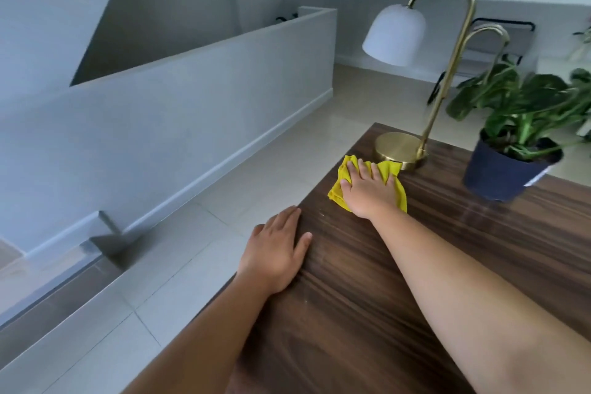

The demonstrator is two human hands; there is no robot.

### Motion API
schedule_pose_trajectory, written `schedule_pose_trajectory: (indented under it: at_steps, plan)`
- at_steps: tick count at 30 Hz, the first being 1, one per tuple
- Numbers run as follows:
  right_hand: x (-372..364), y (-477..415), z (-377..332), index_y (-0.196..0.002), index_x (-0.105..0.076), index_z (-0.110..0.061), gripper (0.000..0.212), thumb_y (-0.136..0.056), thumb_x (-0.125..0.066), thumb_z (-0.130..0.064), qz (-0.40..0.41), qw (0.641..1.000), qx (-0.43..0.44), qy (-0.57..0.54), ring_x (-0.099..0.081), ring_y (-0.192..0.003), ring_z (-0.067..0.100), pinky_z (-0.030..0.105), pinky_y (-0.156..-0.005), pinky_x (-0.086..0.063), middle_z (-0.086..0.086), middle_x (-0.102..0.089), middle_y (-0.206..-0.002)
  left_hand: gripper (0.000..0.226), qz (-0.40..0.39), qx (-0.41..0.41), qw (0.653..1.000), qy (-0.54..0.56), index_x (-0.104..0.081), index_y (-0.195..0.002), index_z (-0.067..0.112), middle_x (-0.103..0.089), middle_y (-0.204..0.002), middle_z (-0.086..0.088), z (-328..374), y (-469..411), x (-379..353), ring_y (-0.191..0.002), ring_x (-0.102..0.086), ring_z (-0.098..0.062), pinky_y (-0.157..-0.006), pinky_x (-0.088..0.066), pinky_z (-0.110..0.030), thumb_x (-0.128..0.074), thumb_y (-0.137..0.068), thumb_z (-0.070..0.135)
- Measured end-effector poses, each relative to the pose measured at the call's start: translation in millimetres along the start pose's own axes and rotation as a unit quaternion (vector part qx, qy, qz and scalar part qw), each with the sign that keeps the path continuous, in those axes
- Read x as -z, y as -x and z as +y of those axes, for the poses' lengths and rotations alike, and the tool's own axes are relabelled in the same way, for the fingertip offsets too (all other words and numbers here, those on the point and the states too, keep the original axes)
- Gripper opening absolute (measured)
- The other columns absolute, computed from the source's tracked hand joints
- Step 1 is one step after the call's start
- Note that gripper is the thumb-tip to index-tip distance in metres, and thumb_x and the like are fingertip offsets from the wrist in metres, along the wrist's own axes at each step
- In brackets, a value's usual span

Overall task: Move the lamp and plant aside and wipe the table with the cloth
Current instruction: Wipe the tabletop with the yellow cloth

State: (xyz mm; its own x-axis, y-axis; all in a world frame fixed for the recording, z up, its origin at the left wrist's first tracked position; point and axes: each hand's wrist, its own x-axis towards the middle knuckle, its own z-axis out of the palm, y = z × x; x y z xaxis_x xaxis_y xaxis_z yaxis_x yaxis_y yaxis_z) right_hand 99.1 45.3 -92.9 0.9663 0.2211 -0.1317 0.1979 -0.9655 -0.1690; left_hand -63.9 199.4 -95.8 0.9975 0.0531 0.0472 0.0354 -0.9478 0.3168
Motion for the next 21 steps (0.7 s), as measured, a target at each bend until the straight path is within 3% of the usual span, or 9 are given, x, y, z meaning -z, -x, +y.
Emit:
schedule_pose_trajectory:
  at_steps: [10, 14, 16, 21]
  plan:
    - [2, -28, -32, -0.152, -0.001, -0.026, 0.057, -0.099, -0.012, -0.045, -0.012, 1.000, 0.022, -0.007, 0.006, -0.149, 0.019, 0.050, -0.120, 0.002, -0.004, 0.006, -0.162, 0.057, -0.003, -0.005, 1.000, 0.017, -0.022, -0.149, 0.025, -0.025, -0.157, 0.008, -6, 1, 2, -0.144, -0.024, -0.011, -0.118, -0.021, -0.033, -0.022, -0.098, 0.049]
    - [-10, 26, -47, -0.152, -0.002, -0.026, 0.058, -0.099, -0.013, -0.046, -0.009, 0.996, 0.090, 0.008, 0.004, -0.149, 0.019, 0.048, -0.120, 0.000, -0.005, 0.004, -0.162, 0.040, 0.093, 0.018, 0.991, 0.096, -0.049, -0.128, 0.020, -0.053, -0.127, -0.001, -6, 7, 7, -0.120, -0.049, -0.020, -0.101, -0.036, -0.032, -0.028, -0.098, 0.036]
    - [-16, 61, -54, -0.152, 0.000, -0.027, 0.059, -0.099, -0.012, -0.048, -0.009, 0.991, 0.133, 0.021, 0.006, -0.149, 0.018, 0.047, -0.120, 0.001, -0.006, 0.006, -0.162, 0.039, 0.142, 0.053, 0.979, 0.136, -0.056, -0.117, 0.019, -0.056, -0.116, -0.002, -8, 11, 12, -0.112, -0.053, -0.023, -0.095, -0.039, -0.034, -0.029, -0.092, 0.032]
    - [-21, 123, -44, -0.151, 0.003, -0.032, 0.063, -0.093, -0.003, -0.054, -0.022, 0.972, 0.231, 0.048, 0.010, -0.148, 0.012, 0.043, -0.120, 0.005, -0.010, 0.007, -0.161, 0.035, 0.061, 0.117, 0.987, 0.094, -0.047, -0.129, 0.021, -0.047, -0.135, -0.002, -10, 26, 22, -0.128, -0.043, -0.022, -0.105, -0.032, -0.037, -0.034, -0.098, 0.032]
